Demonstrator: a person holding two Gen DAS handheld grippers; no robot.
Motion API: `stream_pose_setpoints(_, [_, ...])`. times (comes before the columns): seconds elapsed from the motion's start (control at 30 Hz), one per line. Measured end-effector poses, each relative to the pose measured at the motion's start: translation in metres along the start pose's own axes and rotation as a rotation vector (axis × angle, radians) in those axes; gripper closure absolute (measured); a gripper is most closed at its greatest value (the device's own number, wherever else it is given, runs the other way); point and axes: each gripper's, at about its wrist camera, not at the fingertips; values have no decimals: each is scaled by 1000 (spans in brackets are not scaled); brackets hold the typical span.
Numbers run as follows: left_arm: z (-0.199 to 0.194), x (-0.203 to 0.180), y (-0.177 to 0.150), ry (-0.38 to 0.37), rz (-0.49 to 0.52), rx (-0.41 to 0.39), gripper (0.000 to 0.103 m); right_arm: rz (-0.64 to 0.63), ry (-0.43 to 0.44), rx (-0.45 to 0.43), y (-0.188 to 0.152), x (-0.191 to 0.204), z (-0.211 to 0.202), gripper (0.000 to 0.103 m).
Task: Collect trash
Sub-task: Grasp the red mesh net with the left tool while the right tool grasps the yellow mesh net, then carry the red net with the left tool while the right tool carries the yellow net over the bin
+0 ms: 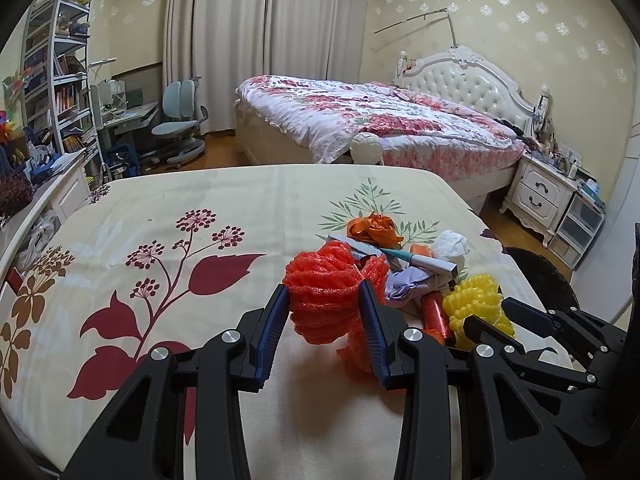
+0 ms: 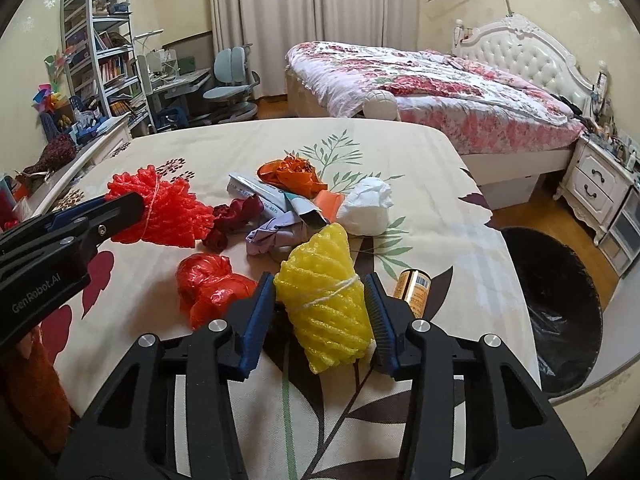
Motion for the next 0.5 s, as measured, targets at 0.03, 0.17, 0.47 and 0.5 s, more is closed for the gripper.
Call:
stream_pose_setpoints(0.03, [-1,-1,0,0,0,-4,64,4,1,-8,1,-1,-3,61])
stream_pose_setpoints(0.17, [-11,-4,5,-3,1,-30,64,23,5,-47,6,-7,-17,67])
stream_pose_setpoints(0.47, [-18,-15,15,-23,-6,-71,64,73,-24,-103,15,-32,-37,68])
stream_pose_setpoints(0.5, [-18,-17,16,-26,-3,-73,64,79,-28,-106,16,-35,-39,69])
Point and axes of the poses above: each gripper's, at about its wrist camera, not at the fingertips, and z roughly the way its jaws point, x to its left, y to its top, and after that the axes turned 5 degrees about z, right-handed
